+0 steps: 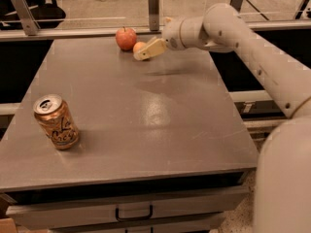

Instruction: Move orange near apple

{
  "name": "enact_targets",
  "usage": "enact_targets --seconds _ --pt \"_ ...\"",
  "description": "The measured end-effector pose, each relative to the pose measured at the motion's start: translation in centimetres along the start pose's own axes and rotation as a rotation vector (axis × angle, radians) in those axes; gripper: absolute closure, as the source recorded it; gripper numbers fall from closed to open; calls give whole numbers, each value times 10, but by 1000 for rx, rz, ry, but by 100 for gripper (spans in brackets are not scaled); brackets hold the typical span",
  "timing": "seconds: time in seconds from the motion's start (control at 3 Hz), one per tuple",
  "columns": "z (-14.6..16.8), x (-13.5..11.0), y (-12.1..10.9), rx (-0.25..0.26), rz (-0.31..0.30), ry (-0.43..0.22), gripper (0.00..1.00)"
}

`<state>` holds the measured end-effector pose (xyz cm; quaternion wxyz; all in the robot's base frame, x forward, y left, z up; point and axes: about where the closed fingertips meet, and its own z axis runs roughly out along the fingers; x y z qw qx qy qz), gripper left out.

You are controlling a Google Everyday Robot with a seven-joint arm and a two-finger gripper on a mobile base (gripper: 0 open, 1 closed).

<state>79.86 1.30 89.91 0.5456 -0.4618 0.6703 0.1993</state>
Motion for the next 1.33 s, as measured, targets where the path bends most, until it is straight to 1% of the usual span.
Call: enact_targets --seconds 0.33,0.67,1.0,1.33 --pt "-76 -18 -1 -2 -80 -64 0" --pt "-159 -41 8 -20 -220 -65 0" --pt "-208 -76 34 -63 -371 -13 0" --pt "-208 -81 43 -85 -381 -12 0"
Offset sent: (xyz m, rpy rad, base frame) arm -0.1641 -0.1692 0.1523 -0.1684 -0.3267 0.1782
